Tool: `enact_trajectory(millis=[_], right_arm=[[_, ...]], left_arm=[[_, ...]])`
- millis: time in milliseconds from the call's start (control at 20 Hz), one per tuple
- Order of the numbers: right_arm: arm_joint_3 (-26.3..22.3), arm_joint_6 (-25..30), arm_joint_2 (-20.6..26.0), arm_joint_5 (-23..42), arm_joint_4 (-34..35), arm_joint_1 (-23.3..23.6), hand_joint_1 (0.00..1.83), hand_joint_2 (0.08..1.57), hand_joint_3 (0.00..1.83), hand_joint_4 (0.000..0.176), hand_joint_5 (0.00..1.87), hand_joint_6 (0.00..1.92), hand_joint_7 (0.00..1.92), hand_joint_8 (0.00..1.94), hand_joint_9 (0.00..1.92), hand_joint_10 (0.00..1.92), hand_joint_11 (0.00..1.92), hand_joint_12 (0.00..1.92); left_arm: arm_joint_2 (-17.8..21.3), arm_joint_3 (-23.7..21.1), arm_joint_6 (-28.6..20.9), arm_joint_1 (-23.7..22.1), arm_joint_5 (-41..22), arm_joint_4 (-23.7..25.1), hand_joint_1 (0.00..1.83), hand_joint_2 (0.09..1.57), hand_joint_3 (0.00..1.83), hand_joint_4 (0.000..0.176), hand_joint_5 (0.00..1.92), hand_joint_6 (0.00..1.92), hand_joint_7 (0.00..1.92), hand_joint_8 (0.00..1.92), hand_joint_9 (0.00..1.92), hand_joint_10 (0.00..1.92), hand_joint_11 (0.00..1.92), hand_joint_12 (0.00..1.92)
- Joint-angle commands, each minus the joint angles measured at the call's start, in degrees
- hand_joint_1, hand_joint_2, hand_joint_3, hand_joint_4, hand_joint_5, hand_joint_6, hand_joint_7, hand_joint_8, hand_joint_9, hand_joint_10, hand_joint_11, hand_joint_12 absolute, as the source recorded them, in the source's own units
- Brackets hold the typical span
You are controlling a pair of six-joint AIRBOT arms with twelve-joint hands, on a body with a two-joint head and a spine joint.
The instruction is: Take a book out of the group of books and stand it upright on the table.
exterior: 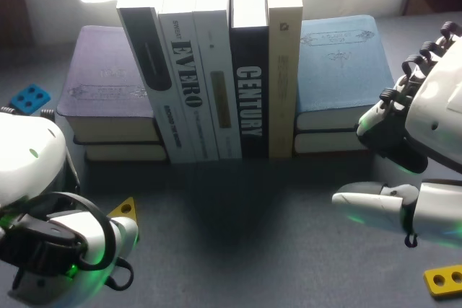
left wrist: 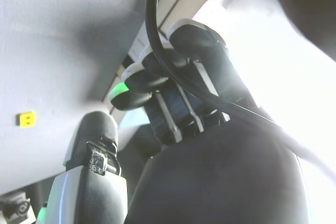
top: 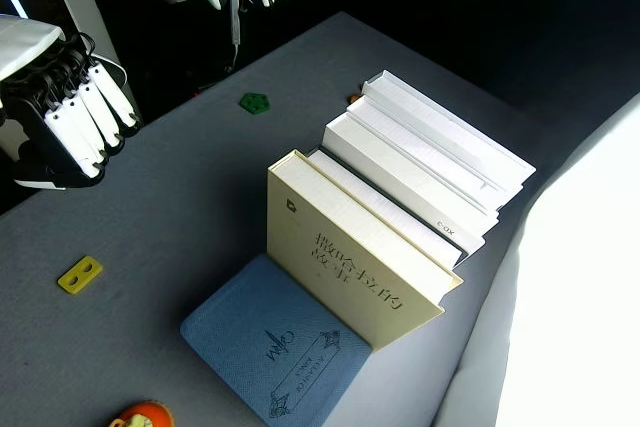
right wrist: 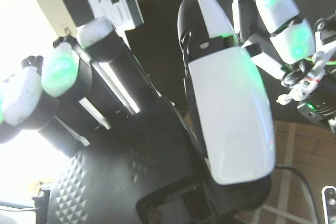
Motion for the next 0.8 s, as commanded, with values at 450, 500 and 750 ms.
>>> enact_trajectory(millis=[450, 500, 750], right_arm=[[-1.49, -1.68, -0.07, 14.85, -0.47, -3.02, 0.42, 1.1, 0.0, 0.006, 0.0, 0.0, 0.0, 0.0, 0.01, 0.0, 0.0, 0.0], [-1.61, -2.98, -0.44, 15.27, 1.42, -2.59, 0.48, 1.09, 0.0, 0.004, 0.0, 0.0, 0.0, 0.0, 0.0, 0.0, 0.0, 0.0], [-1.56, -24.24, -8.26, 23.24, 19.08, -0.31, 0.7, 1.06, 0.0, 0.021, 0.0, 0.0, 0.0, 0.0, 0.0, 0.0, 0.0, 0.0]], left_arm=[[-0.04, -0.14, 0.24, -0.57, 0.4, 4.99, 0.26, 1.36, 0.01, 0.028, 0.02, 0.0, 0.04, 0.0, 0.03, 0.0, 0.0, 0.39], [-0.04, -0.14, 0.24, -0.57, 0.4, 4.92, 0.27, 1.36, 0.01, 0.026, 0.02, 0.0, 0.05, 0.0, 0.04, 0.0, 0.0, 0.37], [-0.09, -0.15, 0.24, -0.57, 0.39, 4.74, 0.3, 1.36, 0.0, 0.024, 0.05, 0.01, 0.06, 0.0, 0.03, 0.0, 0.0, 0.3]])
